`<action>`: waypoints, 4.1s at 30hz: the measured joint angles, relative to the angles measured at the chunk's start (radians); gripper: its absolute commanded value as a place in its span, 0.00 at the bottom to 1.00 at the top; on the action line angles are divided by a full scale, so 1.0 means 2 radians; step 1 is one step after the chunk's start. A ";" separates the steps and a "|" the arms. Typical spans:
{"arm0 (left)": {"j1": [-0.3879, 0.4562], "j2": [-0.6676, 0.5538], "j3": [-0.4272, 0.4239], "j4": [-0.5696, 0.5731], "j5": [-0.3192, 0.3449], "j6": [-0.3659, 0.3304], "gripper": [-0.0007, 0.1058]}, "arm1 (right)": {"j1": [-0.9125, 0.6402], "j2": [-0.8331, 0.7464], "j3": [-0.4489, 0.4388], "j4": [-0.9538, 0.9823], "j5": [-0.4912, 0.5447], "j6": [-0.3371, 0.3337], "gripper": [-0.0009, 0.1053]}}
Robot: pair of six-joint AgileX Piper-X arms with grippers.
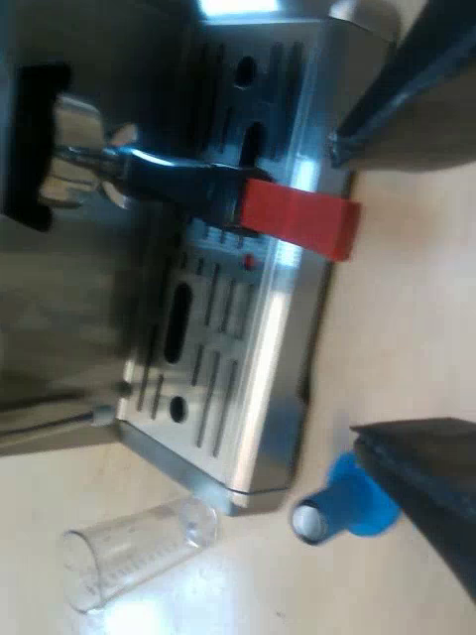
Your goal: Grind coffee beans and then tamp
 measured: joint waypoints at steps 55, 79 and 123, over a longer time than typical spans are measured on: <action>-0.034 0.224 0.000 -0.192 -0.024 0.047 0.80 | -0.246 0.188 -0.135 0.107 -0.293 0.021 0.54; -0.034 0.224 0.000 -0.192 -0.024 0.047 0.80 | -0.259 0.209 -0.135 0.090 -0.293 0.021 0.34; -0.034 0.224 0.000 -0.192 -0.024 0.047 0.80 | -0.250 0.208 -0.135 0.110 -0.282 0.027 0.01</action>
